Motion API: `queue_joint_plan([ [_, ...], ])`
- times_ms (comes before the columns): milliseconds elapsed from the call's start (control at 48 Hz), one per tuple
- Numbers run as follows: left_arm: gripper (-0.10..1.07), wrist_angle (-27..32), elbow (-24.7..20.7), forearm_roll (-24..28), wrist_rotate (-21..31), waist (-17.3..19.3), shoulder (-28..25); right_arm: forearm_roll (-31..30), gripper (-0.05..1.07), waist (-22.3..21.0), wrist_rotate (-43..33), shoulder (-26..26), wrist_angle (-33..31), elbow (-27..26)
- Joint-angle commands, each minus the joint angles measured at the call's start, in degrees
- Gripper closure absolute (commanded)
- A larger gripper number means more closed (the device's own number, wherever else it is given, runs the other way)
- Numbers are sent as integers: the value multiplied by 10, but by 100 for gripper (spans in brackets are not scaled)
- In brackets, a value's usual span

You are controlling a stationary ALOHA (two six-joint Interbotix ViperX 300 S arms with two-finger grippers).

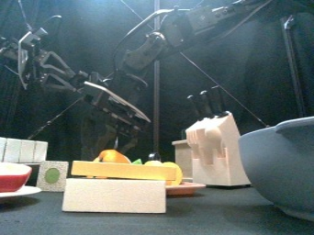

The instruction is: Grab egg half

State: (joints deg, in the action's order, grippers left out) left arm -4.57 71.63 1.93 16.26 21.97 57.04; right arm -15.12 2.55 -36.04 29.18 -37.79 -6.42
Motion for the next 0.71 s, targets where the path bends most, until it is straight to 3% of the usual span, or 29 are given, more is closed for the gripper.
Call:
queue_joint_plan([
  [0,17,-5,-8,1,0,1,-1,-4,39,-1,0,-38,2,1],
  [688,17,-6,-7,0,-1,-2,-1,-7,39,13,0,-82,6,34],
])
